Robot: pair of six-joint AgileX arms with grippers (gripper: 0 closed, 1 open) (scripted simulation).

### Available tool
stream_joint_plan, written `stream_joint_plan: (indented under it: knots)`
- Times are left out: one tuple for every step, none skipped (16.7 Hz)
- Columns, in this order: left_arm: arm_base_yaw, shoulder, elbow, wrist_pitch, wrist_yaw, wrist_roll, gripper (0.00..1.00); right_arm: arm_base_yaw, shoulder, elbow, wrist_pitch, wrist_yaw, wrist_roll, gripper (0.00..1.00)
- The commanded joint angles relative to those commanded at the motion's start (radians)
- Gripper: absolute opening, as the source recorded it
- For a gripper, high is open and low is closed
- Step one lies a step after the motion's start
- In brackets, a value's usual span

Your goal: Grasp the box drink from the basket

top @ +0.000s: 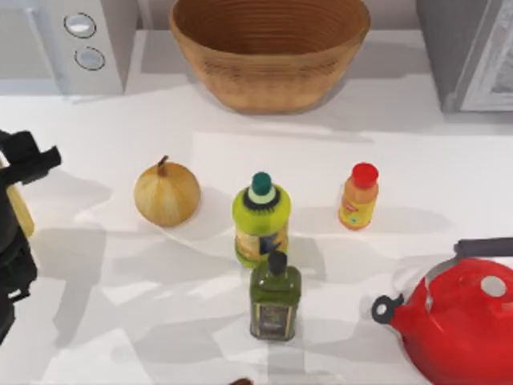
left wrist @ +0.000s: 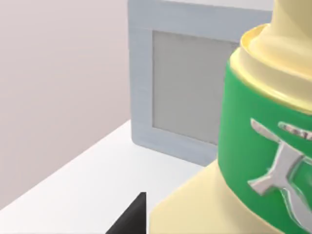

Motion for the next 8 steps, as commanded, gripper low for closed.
stream_joint_plan:
  knots:
    - [0.000,0.000,0.000,0.000,0.000,0.000,0.90,0.000,0.000,0.000,0.000,0.000,0.000,1.00]
    - [0.000,0.000,0.000,0.000,0.000,0.000,0.98,0.000,0.000,0.000,0.000,0.000,0.000,1.00]
    - [0.000,0.000,0.000,0.000,0.000,0.000,1.00,0.000,0.000,0.000,0.000,0.000,0.000,1.00]
    - [0.000,0.000,0.000,0.000,0.000,0.000,1.00,0.000,0.000,0.000,0.000,0.000,0.000,1.00]
    - [0.000,0.000,0.000,0.000,0.000,0.000,1.00,0.000,0.000,0.000,0.000,0.000,0.000,1.00]
    - [0.000,0.000,0.000,0.000,0.000,0.000,1.00,0.000,0.000,0.000,0.000,0.000,0.000,1.00]
    - [0.000,0.000,0.000,0.000,0.000,0.000,1.00,0.000,0.000,0.000,0.000,0.000,0.000,1.00]
    - [0.000,0.000,0.000,0.000,0.000,0.000,1.00,0.000,0.000,0.000,0.000,0.000,0.000,1.00]
